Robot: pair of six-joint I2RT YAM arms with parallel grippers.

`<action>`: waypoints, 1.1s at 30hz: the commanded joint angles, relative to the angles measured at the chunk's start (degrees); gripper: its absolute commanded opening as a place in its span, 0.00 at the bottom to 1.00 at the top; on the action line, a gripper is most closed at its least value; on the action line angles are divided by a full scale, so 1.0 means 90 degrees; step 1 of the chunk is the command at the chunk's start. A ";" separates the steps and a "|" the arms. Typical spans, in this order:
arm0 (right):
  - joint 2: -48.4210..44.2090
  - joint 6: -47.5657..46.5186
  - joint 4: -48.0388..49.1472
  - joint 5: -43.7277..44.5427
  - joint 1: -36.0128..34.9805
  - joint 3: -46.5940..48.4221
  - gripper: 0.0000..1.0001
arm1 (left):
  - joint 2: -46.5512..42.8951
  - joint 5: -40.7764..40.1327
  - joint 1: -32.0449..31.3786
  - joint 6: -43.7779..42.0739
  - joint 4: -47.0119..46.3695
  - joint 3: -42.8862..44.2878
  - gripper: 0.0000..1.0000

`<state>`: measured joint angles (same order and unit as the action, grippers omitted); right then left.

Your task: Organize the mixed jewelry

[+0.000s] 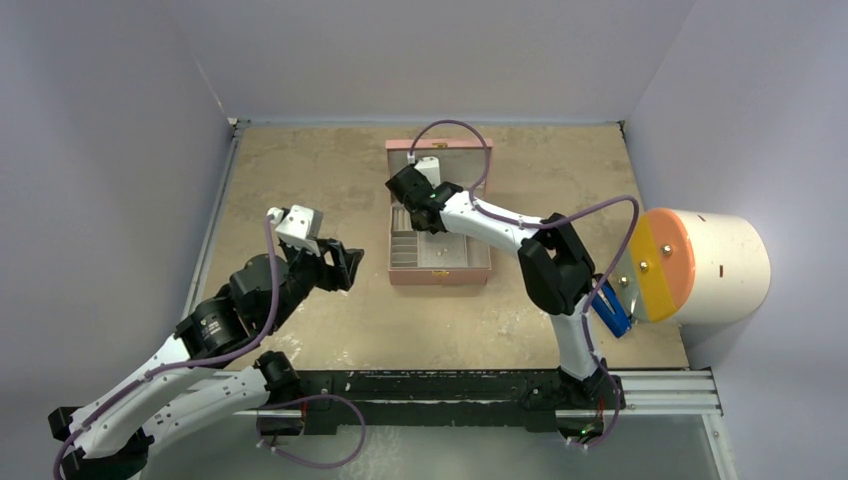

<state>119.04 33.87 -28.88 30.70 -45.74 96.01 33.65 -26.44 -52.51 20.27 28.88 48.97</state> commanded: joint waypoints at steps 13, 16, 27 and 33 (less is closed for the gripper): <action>-0.2171 -0.0426 0.0160 -0.0069 0.0079 -0.0702 0.32 | 0.0177 -0.0153 0.0077 -0.0131 -0.0075 0.0017 0.64; -0.2662 -0.0536 0.0164 -0.0024 0.0113 -0.0911 0.36 | 0.0212 -0.0161 0.0095 -0.0133 -0.0092 0.0013 0.64; -0.4239 -0.0863 0.0586 0.0098 0.1080 -0.2353 0.38 | 0.0299 -0.0188 0.0148 -0.0133 -0.0094 0.0017 0.64; -0.4447 -0.0921 0.1020 -0.0244 0.1922 -0.2984 0.37 | 0.0348 -0.0134 0.0236 -0.0142 -0.0103 0.0013 0.64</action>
<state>80.38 26.96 -24.36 30.28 -32.32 71.22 36.60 -27.31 -51.11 20.27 28.93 48.95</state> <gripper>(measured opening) 0.375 0.641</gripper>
